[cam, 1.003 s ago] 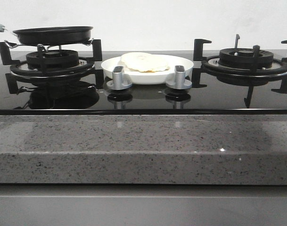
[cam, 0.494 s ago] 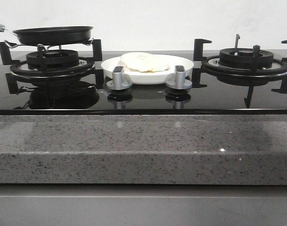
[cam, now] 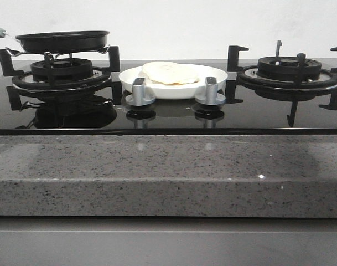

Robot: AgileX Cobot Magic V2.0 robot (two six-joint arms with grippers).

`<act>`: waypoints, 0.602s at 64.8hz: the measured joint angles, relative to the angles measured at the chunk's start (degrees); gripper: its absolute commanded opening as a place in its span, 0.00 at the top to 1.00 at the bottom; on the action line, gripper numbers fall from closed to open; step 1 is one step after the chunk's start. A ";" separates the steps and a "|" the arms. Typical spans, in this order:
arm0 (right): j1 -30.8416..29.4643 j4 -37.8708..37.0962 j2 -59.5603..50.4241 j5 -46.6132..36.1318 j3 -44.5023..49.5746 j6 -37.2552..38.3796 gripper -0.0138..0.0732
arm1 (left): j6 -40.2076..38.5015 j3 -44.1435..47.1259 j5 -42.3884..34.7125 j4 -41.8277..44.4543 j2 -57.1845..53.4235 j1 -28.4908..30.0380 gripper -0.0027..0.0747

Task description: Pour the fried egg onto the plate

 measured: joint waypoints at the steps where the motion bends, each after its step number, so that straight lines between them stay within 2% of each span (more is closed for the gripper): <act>1: 0.00 0.00 0.00 0.00 0.00 0.00 0.92 | 0.00 0.00 0.00 0.00 0.00 0.00 0.99; 28: 0.00 -0.97 -0.14 -0.25 0.00 0.00 0.92 | 0.00 0.00 0.00 0.00 0.00 0.00 0.99; 32: -0.16 -3.67 -1.24 -2.08 0.39 0.00 0.92 | 0.00 0.00 0.00 0.00 0.00 0.00 0.99; 39: -2.54 -9.02 -5.05 -9.86 3.38 0.00 0.92 | 0.00 0.00 0.00 0.00 0.00 0.00 0.99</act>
